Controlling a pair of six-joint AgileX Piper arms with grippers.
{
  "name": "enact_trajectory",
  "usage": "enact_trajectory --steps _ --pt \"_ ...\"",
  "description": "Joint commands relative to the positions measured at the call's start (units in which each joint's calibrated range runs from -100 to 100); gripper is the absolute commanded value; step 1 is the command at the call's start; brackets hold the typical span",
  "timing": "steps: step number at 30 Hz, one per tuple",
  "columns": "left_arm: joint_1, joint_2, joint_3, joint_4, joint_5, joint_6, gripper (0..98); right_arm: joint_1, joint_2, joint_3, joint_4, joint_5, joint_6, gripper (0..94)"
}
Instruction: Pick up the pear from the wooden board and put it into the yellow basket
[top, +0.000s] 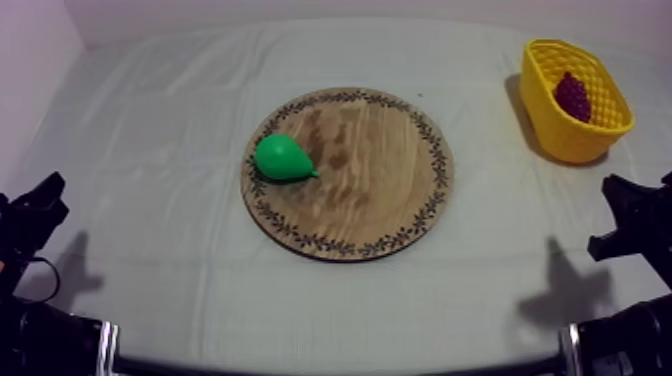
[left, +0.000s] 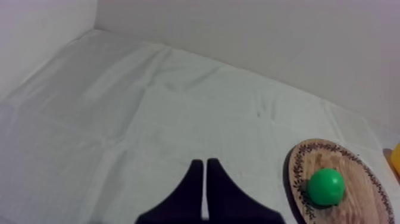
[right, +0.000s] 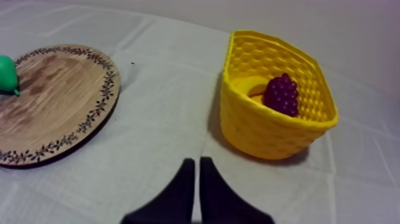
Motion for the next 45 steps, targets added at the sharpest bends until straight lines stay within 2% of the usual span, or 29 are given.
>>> enact_trajectory --steps 1,4,9,13,18,30,37,45 --pt "0.0 0.0 0.0 -0.02 0.0 0.0 0.1 -0.1 0.0 0.0 0.0 0.0 0.2 2.4" --pt "0.0 0.0 0.0 -0.02 0.0 0.0 0.1 0.2 0.0 0.0 -0.1 -0.1 0.6 5.2" --pt "0.0 0.0 0.0 -0.02 0.0 0.0 0.1 0.3 0.0 0.0 -0.3 -1.2 1.0 4.0" --pt "0.0 0.0 0.0 -0.02 0.0 0.0 0.1 0.6 0.6 -0.5 -2.1 -3.7 3.6 3.5" --pt "0.0 0.0 0.0 -0.02 0.0 0.0 0.1 0.1 6.1 -6.2 -2.6 -4.5 6.0 2.9" --pt "0.0 0.0 0.0 -0.02 0.0 0.0 0.1 -4.2 33.6 -38.2 -5.2 2.7 10.0 2.5" --pt "0.0 0.0 0.0 -0.02 0.0 0.0 0.1 -9.3 48.5 -57.1 -4.2 9.4 8.9 1.8" --pt "0.0 0.0 0.0 -0.02 0.0 0.0 0.1 -15.7 63.4 -73.5 -1.4 19.5 7.9 1.6"
